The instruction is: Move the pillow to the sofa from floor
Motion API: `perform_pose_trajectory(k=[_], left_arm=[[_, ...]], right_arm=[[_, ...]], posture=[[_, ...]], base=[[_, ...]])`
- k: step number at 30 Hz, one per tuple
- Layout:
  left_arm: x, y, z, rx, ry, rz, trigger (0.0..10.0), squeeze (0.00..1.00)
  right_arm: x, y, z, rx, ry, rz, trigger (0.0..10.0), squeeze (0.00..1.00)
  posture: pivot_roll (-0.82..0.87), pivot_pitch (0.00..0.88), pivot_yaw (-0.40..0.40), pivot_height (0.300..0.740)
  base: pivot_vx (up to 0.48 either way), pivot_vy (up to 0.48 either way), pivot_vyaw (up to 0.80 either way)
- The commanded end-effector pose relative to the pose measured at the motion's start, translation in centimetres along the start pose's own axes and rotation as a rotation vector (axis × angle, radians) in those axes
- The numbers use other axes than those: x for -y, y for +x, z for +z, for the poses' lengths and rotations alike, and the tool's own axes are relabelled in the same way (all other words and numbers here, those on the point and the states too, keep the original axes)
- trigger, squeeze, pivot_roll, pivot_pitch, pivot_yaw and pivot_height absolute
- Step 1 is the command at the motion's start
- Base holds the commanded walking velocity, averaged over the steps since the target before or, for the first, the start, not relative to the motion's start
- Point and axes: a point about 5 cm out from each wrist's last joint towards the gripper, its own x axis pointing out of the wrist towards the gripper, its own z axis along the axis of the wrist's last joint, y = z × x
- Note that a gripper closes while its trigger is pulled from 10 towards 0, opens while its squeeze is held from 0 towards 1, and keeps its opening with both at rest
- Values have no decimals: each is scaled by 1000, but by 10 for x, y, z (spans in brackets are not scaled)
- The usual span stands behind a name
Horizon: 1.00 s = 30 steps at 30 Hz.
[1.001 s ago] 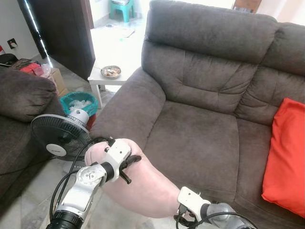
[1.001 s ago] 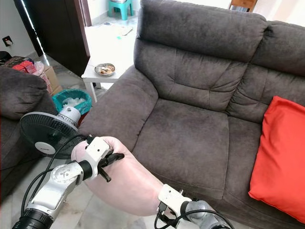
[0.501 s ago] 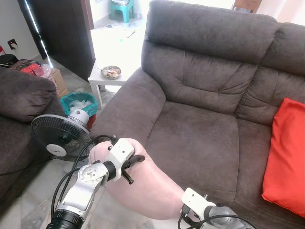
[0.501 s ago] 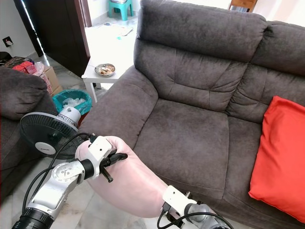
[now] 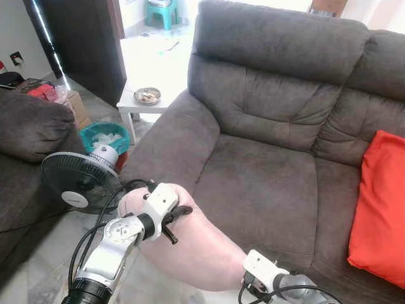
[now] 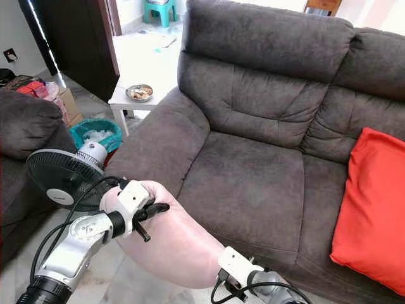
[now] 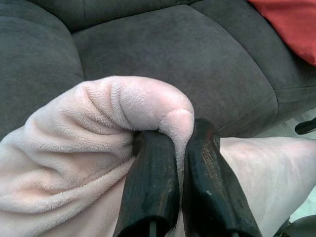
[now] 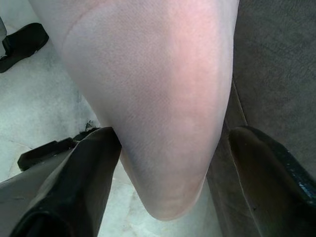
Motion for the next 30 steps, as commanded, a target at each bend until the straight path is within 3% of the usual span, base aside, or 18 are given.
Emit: perform_pose_trajectory(k=[1, 30], left_arm=[[-5, 0, 29, 120, 31, 13, 10000, 0], [-8, 0, 26, 112, 35, 44, 10000, 0]], right_arm=[[-1, -2, -9, -31, 8, 7, 0, 0], [-3, -2, -8, -24, -3, 38, 0, 0]], posture=[[186, 32, -86, 740], [186, 32, -88, 740]], base=[[0, 0, 0], [0, 0, 0]])
